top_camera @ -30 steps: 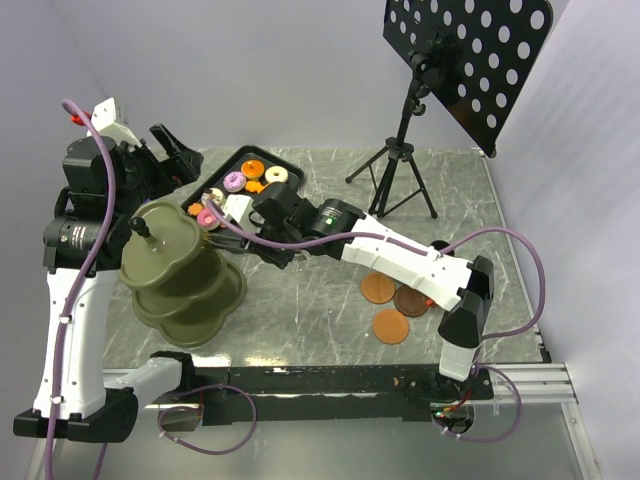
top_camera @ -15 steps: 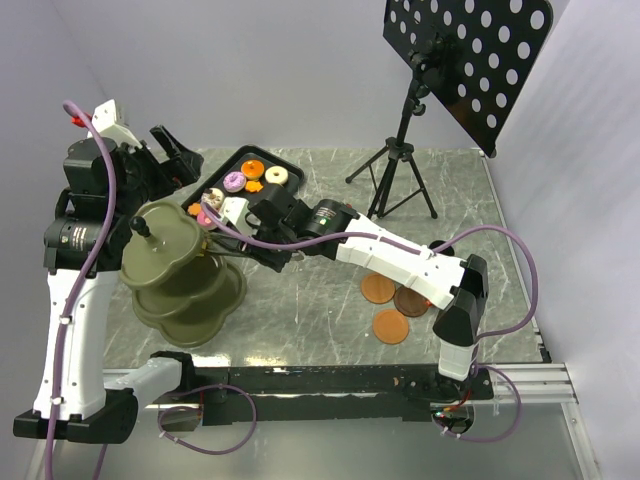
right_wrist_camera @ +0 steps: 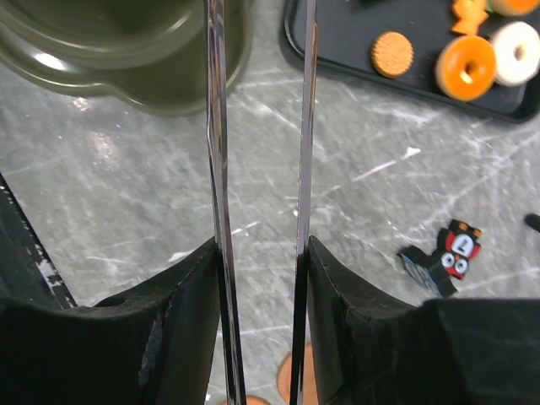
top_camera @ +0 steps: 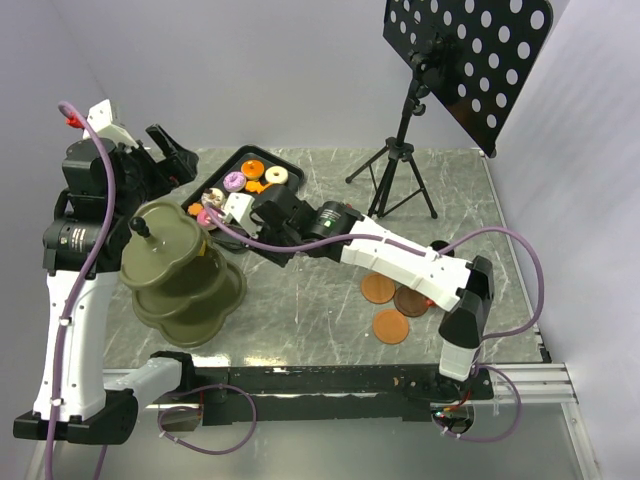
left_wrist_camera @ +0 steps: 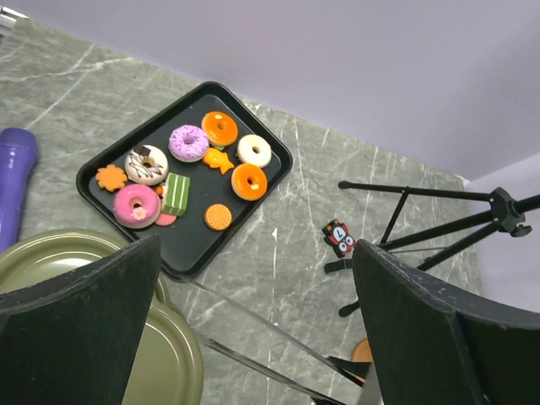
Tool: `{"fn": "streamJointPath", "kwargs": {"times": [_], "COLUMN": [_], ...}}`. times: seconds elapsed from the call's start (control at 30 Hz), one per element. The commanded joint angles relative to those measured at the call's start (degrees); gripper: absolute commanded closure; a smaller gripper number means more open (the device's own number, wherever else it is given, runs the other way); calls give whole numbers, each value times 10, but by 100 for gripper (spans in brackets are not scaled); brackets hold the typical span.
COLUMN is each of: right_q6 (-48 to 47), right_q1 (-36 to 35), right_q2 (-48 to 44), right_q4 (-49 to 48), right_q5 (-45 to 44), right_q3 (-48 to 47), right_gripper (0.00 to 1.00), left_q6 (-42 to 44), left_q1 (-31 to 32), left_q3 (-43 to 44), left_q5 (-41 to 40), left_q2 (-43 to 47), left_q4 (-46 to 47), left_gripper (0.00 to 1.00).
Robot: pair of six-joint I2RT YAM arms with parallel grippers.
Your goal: Serve the afternoon tea
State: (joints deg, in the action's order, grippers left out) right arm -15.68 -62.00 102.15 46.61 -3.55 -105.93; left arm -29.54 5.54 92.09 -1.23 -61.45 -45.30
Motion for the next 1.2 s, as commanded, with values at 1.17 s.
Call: {"fn": "streamJointPath", "kwargs": {"times": [1.17], "right_q6": [27], "right_q1": [103], "right_q2": [176], "right_q4": [-147], "right_q5": [3], "right_q3": [-20], "right_gripper": [55], "left_q6": [28], "left_q1": [-7], "left_q3": [8], "left_q5": [-20], "left_q2": [5], "left_q4": [35], "left_gripper": [0]}}
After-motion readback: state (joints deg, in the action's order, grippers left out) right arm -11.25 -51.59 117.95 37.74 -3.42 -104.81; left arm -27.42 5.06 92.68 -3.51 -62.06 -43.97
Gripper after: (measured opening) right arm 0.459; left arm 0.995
